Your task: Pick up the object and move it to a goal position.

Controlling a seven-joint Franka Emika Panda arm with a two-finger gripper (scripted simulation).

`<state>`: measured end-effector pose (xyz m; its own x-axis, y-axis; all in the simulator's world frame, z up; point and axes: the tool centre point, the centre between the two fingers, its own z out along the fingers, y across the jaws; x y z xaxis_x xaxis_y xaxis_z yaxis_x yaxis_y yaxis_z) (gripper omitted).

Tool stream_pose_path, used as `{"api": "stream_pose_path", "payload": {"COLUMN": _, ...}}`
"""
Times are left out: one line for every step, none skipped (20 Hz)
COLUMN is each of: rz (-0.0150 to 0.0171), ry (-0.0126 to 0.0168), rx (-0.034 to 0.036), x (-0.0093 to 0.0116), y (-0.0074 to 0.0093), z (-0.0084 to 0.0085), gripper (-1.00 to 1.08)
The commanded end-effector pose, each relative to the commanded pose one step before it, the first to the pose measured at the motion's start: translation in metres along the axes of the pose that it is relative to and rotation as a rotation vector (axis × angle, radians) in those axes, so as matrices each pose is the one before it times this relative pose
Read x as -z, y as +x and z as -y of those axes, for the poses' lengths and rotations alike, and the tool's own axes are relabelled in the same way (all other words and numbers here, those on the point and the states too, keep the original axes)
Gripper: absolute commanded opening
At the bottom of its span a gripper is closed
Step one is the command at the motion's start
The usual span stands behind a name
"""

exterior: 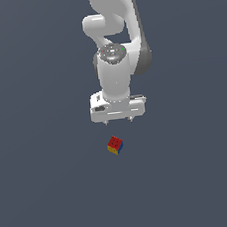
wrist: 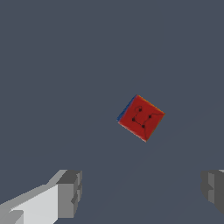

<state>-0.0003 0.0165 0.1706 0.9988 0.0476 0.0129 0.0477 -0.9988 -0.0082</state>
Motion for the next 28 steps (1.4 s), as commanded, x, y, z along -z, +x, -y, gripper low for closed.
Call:
{"api": "stream_pose_path", "payload": {"rz": 0.0, "ry": 0.0, "rx": 0.0, "x": 0.0, "y": 0.0, "z": -0.00001, "gripper": 1.0}}
{"api": "stream_pose_path", "payload": {"rz": 0.00069, "ry": -0.00056, "rx": 0.00041, "x": -0.00005, "y": -0.00028, "z": 0.00015, "gripper": 1.0}}
{"api": "stream_pose_path", "payload": {"rz": 0.00211, "ry": -0.00166, "rx": 0.00118, "x": -0.00021, "y": -0.0008, "z": 0.00043, "gripper": 1.0}}
{"api": "stream_pose_path", "payload": {"rz": 0.00347, "ry": -0.00274, "rx": 0.00196, "x": -0.00036, "y": -0.0013, "z": 0.00071, "gripper": 1.0}}
{"api": "stream_pose_path", "payload": {"rz": 0.0047, "ry": -0.00374, "rx": 0.0027, "x": -0.00046, "y": -0.0018, "z": 0.00094, "gripper": 1.0}}
{"api": "stream_pose_path", "payload": {"rz": 0.00584, "ry": -0.0047, "rx": 0.00346, "x": -0.00059, "y": -0.00223, "z": 0.00116, "gripper": 1.0}}
{"api": "stream_pose_path", "payload": {"rz": 0.00513, "ry": -0.00418, "rx": 0.00318, "x": -0.00054, "y": -0.00195, "z": 0.00101, "gripper": 1.0}}
{"api": "stream_pose_path", "payload": {"rz": 0.0037, "ry": -0.00305, "rx": 0.00247, "x": -0.00041, "y": -0.00139, "z": 0.00072, "gripper": 1.0}}
{"api": "stream_pose_path", "payload": {"rz": 0.00221, "ry": -0.00183, "rx": 0.00166, "x": -0.00023, "y": -0.00085, "z": 0.0004, "gripper": 1.0}}
{"api": "stream_pose_path", "payload": {"rz": 0.00084, "ry": -0.00071, "rx": 0.00083, "x": -0.00012, "y": -0.0003, "z": 0.00015, "gripper": 1.0}}
{"api": "stream_pose_path", "payload": {"rz": -0.0005, "ry": 0.00041, "rx": -0.00023, "x": 0.00003, "y": 0.00021, "z": -0.00009, "gripper": 1.0}}
{"api": "stream_pose_path", "payload": {"rz": -0.00102, "ry": 0.00087, "rx": -0.00142, "x": 0.0002, "y": 0.0003, "z": -0.00022, "gripper": 1.0}}
{"api": "stream_pose_path", "payload": {"rz": -0.00012, "ry": 0.00012, "rx": -0.00067, "x": 0.00004, "y": 0.00005, "z": 0.00007, "gripper": 1.0}}
{"api": "stream_pose_path", "payload": {"rz": 0.00007, "ry": -0.00008, "rx": 0.00068, "x": -0.00007, "y": 0.00001, "z": -0.00012, "gripper": 1.0}}
{"api": "stream_pose_path", "payload": {"rz": 0.00014, "ry": -0.00019, "rx": 0.00238, "x": -0.00021, "y": 0.00008, "z": 0.00002, "gripper": 1.0}}
{"api": "stream_pose_path", "payload": {"rz": 0.0001, "ry": -0.0002, "rx": 0.00365, "x": -0.00031, "y": 0.00017, "z": -0.00008, "gripper": 1.0}}
{"api": "stream_pose_path", "payload": {"rz": 0.00005, "ry": -0.0002, "rx": 0.00493, "x": -0.00042, "y": 0.00027, "z": -0.00014, "gripper": 1.0}}
{"api": "stream_pose_path", "payload": {"rz": 0.00001, "ry": -0.0002, "rx": 0.00617, "x": -0.00053, "y": 0.00036, "z": -0.00022, "gripper": 1.0}}
{"api": "stream_pose_path", "payload": {"rz": -0.00003, "ry": -0.00021, "rx": 0.0075, "x": -0.00064, "y": 0.00045, "z": -0.00027, "gripper": 1.0}}
{"api": "stream_pose_path", "payload": {"rz": -0.00005, "ry": -0.00022, "rx": 0.00881, "x": -0.00075, "y": 0.00053, "z": -0.00033, "gripper": 1.0}}
{"api": "stream_pose_path", "payload": {"rz": -0.00007, "ry": -0.00023, "rx": 0.0101, "x": -0.00086, "y": 0.00061, "z": -0.00038, "gripper": 1.0}}
{"api": "stream_pose_path", "payload": {"rz": -0.00008, "ry": -0.00025, "rx": 0.01132, "x": -0.00096, "y": 0.00068, "z": -0.00042, "gripper": 1.0}}
{"api": "stream_pose_path", "payload": {"rz": -0.00006, "ry": -0.00028, "rx": 0.01256, "x": -0.00108, "y": 0.00074, "z": -0.00048, "gripper": 1.0}}
{"api": "stream_pose_path", "payload": {"rz": -0.00004, "ry": -0.00032, "rx": 0.01391, "x": -0.00119, "y": 0.00079, "z": -0.00052, "gripper": 1.0}}
{"api": "stream_pose_path", "payload": {"rz": -0.00003, "ry": -0.00033, "rx": 0.01509, "x": -0.0013, "y": 0.00084, "z": -0.00059, "gripper": 1.0}}
{"api": "stream_pose_path", "payload": {"rz": -0.00005, "ry": -0.00033, "rx": 0.01631, "x": -0.00141, "y": 0.0009, "z": -0.00065, "gripper": 1.0}}
{"api": "stream_pose_path", "payload": {"rz": -0.00007, "ry": -0.00032, "rx": 0.01762, "x": -0.00153, "y": 0.00096, "z": -0.00071, "gripper": 1.0}}
{"api": "stream_pose_path", "payload": {"rz": -0.00008, "ry": -0.00031, "rx": 0.0189, "x": -0.00164, "y": 0.00101, "z": -0.00079, "gripper": 1.0}}
